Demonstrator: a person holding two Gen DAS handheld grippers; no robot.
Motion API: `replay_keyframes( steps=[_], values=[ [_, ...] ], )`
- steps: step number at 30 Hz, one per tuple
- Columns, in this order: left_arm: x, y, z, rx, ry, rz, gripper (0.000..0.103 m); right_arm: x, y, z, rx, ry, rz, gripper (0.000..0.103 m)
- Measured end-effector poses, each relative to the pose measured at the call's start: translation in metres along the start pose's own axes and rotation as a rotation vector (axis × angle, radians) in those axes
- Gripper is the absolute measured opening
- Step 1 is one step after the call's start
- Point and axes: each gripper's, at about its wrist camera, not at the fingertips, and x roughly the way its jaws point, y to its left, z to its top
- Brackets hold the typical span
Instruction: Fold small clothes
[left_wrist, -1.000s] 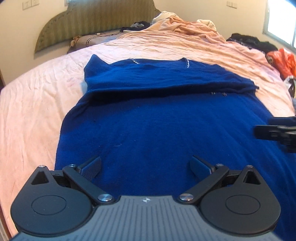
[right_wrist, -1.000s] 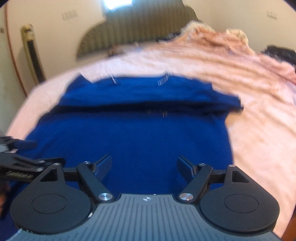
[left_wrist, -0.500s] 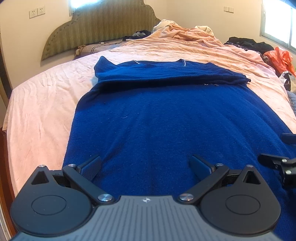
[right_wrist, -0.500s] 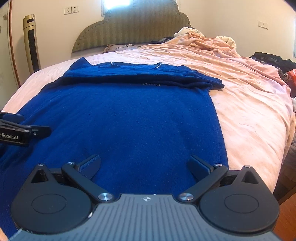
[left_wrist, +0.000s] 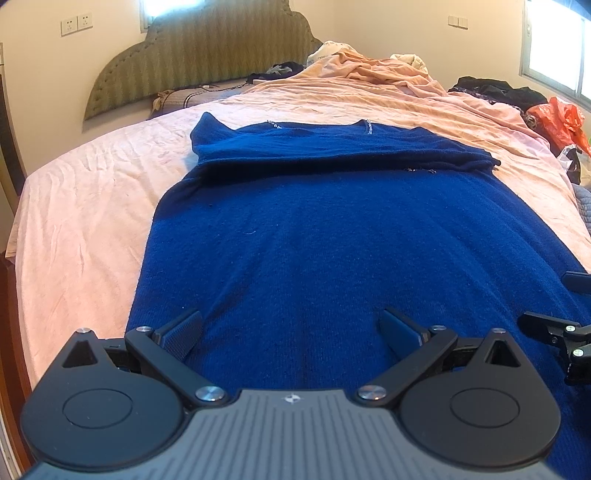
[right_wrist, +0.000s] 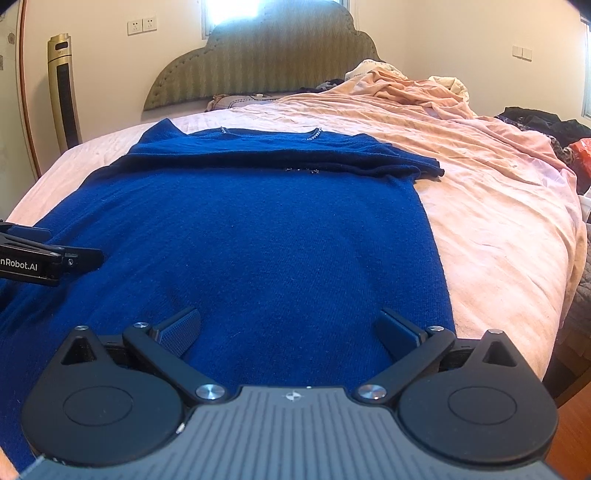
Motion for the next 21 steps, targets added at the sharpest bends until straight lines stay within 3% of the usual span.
replay_keyframes(
  steps=[21],
  values=[
    [-0.0013,0.0001,-0.0009,-0.013,-0.005,-0.004,0.103,-0.0003,0.0003,-0.0010,0.004,-0.009,-0.002,0.102]
  ],
)
